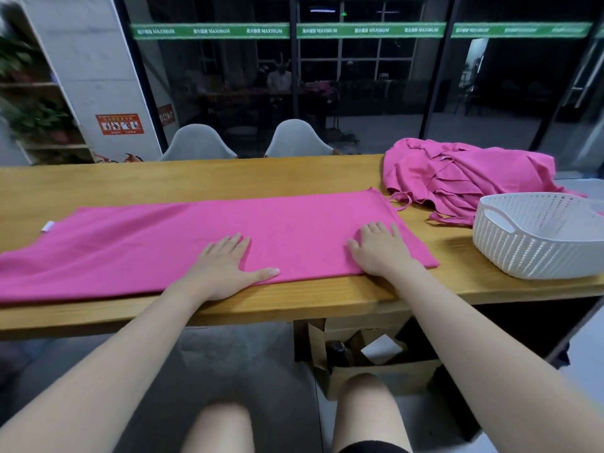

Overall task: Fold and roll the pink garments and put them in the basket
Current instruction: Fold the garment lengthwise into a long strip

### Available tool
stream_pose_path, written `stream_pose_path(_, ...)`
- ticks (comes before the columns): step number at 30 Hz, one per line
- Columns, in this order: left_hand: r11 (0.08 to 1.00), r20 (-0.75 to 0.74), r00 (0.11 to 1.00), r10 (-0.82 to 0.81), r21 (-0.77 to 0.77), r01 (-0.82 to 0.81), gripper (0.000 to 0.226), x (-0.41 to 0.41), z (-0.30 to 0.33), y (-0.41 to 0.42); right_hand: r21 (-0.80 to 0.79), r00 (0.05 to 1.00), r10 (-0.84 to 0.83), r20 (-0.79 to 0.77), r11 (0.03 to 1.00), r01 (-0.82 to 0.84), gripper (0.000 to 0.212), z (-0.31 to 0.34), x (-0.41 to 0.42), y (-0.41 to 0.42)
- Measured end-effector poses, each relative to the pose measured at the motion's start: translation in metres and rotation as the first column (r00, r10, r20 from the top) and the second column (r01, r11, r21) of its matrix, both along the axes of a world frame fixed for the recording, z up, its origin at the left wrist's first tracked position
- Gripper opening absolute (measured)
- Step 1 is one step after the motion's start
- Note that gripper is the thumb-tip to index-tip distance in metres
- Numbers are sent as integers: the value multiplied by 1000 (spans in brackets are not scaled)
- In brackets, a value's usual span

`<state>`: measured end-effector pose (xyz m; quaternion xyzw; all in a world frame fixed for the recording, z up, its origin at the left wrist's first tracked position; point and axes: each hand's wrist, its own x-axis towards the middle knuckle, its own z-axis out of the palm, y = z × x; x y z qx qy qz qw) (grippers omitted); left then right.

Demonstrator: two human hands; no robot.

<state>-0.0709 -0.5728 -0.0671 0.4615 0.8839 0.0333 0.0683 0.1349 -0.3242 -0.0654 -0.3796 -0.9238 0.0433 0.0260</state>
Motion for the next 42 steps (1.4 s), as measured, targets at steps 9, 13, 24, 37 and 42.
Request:
stream_pose_path(9, 993, 96, 992, 78, 77, -86, 78, -71, 11, -60, -32, 986, 145, -83, 988, -148, 76, -3, -128, -94)
stream_pose_path(13, 978, 51, 986, 160, 130, -165, 81, -116, 4, -116, -23, 970, 218, -109, 975, -222, 77, -14, -147, -96)
stream_pose_path(24, 986, -55, 988, 146, 86, -141, 80, -99, -4, -109, -16, 963, 266, -46, 964, -267, 81, -15, -106, -62)
stream_pose_path(37, 947, -86, 979, 184, 281, -154, 75, -36, -2, -111, -30, 959, 282, -39, 959, -283, 88, -13, -61, -39)
stream_pose_path(42, 877, -126, 915, 383, 361, -317, 62, -88, 6, -164, -121, 858, 494, -142, 851, -510, 94, -7, -116, -84)
